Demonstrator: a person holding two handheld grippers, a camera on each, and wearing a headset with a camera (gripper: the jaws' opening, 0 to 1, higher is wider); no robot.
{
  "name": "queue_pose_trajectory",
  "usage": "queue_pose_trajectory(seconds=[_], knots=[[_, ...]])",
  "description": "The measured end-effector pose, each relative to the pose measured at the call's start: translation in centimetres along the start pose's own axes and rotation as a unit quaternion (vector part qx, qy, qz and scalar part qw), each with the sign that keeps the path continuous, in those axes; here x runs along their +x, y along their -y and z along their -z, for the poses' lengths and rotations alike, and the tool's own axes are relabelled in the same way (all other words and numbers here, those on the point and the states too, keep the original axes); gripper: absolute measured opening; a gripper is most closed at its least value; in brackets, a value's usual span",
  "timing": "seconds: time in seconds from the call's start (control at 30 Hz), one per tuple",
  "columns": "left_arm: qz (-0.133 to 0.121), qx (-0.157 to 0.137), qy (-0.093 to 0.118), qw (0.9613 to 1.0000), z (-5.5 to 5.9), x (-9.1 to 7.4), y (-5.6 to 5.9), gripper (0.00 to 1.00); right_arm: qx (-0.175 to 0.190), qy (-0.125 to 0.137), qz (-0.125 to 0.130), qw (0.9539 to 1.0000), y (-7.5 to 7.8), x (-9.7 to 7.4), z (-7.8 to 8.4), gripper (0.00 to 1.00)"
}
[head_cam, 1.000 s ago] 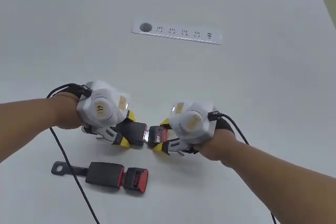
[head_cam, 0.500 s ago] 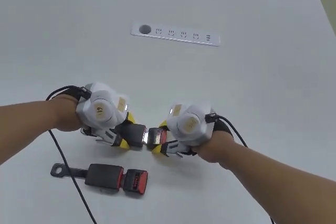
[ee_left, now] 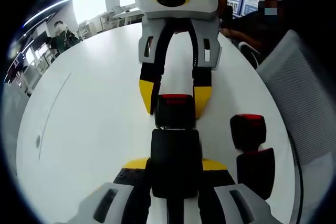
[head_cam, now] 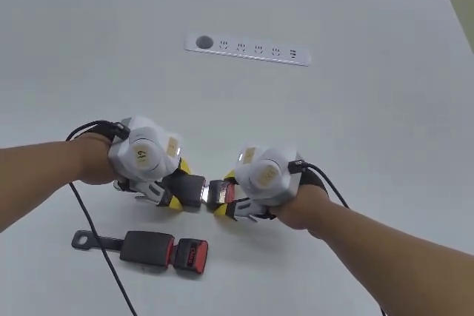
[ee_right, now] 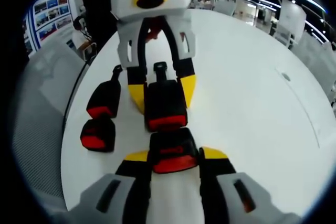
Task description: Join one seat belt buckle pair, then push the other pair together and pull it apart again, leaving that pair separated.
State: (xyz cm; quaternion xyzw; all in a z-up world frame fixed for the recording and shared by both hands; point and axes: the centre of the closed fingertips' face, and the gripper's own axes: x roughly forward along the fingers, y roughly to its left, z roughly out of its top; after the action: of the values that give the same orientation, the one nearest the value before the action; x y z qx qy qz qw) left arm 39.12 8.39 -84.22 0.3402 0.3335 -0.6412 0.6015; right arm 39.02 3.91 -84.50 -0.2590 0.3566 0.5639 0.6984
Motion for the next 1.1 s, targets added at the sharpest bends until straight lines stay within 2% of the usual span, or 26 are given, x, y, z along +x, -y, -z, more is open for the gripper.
queue_pose_trajectory(seconds=[0.6, 1.03, 1.1], knots=[[0.000, -0.002, -0.007, 1.0000, 0.0, 0.1, 0.0, 0.35, 0.005, 0.006, 0.005, 1.0000, 0.0, -0.1, 0.1, 0.35], [-0.001, -0.004, -0.005, 1.0000, 0.0, 0.1, 0.0, 0.36, 0.004, 0.014, 0.005, 0.9999, 0.4, -1.1, 1.4, 0.36], [-0.002, -0.005, -0.005, 1.0000, 0.0, 0.1, 0.0, 0.36, 0.008, 0.025, 0.002, 0.9997, 0.4, -1.4, 1.7, 0.36]])
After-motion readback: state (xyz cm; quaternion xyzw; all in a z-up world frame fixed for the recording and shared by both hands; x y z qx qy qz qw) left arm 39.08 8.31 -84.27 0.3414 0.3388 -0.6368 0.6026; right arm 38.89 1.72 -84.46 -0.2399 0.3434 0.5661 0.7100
